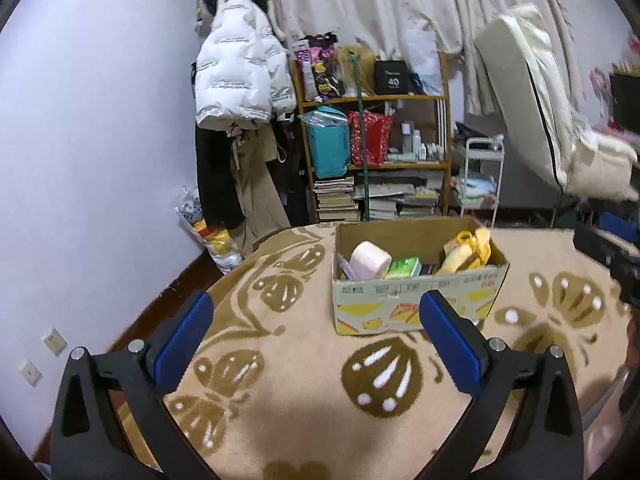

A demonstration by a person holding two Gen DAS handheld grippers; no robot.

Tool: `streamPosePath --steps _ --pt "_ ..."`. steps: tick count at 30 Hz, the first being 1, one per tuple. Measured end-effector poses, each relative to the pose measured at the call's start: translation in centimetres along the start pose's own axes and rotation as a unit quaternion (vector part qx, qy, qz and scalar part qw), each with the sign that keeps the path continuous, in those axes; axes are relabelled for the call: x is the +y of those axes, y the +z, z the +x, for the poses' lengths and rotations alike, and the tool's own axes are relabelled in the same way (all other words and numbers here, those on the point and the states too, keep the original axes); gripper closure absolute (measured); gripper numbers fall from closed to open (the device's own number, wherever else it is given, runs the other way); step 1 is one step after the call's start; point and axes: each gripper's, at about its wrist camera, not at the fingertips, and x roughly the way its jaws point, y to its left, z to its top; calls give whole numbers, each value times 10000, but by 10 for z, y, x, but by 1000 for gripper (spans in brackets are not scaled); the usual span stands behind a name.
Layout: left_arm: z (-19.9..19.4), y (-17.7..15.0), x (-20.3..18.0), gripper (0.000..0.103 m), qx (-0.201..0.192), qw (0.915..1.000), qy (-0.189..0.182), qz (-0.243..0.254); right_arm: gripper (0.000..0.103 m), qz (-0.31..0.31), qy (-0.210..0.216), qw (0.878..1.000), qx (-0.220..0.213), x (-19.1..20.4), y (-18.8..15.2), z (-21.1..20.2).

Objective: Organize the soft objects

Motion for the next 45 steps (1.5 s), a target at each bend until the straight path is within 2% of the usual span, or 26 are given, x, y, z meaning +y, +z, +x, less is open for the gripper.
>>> streamPosePath --steps 5,17,45 --pt "6 -6 -8 1 22 9999 -56 137 0 9 -22 10000 26 0 -1 5" --pt "21 -13 -7 1 181 9998 -64 37 0 -21 -11 10000 58 -2 -5 15" --pt "18 -17 -10 1 173 9998 -56 7 0 -16 -49 10000 38 -3 -8 16"
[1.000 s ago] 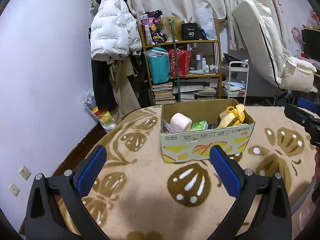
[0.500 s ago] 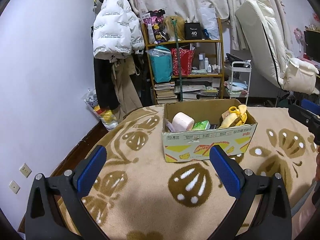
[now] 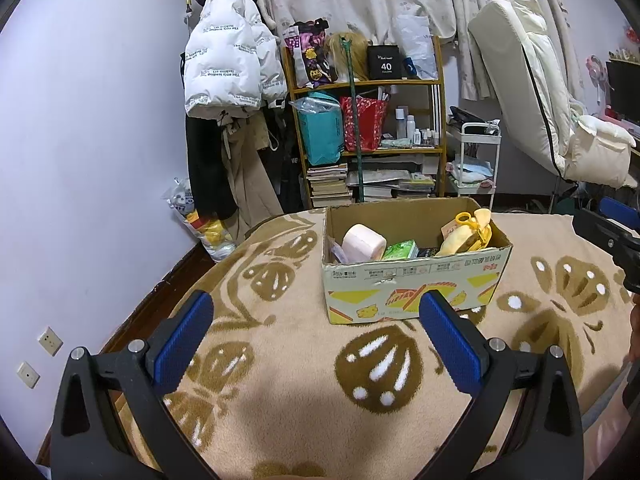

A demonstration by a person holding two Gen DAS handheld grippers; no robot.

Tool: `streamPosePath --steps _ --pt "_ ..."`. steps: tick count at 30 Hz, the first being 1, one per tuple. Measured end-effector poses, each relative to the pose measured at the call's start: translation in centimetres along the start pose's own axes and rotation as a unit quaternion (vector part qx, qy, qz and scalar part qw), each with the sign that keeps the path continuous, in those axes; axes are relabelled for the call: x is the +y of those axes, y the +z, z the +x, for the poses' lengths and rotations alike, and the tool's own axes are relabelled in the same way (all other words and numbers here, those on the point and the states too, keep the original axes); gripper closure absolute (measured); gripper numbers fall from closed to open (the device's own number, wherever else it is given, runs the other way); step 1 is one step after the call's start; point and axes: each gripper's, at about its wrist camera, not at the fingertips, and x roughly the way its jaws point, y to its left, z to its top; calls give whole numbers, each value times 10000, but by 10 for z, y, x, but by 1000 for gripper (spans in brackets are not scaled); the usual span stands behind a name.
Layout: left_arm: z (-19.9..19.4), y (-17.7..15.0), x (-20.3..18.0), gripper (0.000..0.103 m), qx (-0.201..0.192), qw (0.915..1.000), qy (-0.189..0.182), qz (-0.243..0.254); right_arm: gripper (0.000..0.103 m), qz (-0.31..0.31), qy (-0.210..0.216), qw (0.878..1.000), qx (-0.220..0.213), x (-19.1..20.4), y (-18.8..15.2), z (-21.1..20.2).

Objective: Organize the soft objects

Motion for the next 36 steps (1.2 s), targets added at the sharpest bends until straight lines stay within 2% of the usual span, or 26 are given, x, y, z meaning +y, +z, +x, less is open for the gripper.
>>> streamPosePath --steps 36 --pt "4 0 -2 1 78 10000 -4 19 0 8 9 10000 15 -1 1 0"
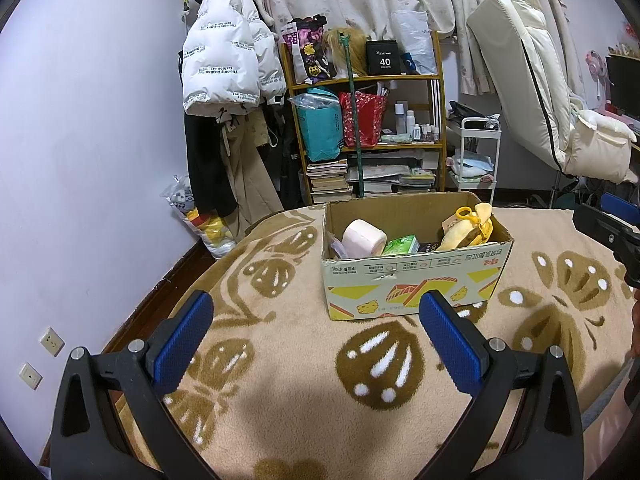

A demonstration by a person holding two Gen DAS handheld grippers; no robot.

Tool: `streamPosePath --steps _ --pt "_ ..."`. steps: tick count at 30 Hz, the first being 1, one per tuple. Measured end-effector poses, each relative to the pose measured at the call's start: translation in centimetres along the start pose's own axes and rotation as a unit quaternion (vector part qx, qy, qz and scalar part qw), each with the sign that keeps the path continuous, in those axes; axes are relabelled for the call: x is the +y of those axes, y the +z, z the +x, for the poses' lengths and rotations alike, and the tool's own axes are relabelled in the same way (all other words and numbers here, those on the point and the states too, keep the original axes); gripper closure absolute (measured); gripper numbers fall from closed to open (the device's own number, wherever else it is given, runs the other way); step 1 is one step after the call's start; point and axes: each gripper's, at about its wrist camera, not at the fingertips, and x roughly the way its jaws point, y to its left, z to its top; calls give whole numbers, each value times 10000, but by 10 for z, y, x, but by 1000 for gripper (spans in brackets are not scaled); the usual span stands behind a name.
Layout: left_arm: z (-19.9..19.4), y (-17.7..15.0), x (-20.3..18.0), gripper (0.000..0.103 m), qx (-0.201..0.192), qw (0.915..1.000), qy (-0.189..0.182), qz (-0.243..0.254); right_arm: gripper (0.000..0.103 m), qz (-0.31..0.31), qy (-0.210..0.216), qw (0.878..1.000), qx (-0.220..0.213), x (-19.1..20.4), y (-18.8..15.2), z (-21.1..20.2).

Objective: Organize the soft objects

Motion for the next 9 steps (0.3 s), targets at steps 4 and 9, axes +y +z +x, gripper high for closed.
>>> streamPosePath --steps 4,9 --pt "0 0 1 1 6 10000 -7 5 0 5 -5 10000 -11 0 0 0" --pt "0 0 1 1 11 10000 -13 6 0 0 6 10000 -1 -1 1 0"
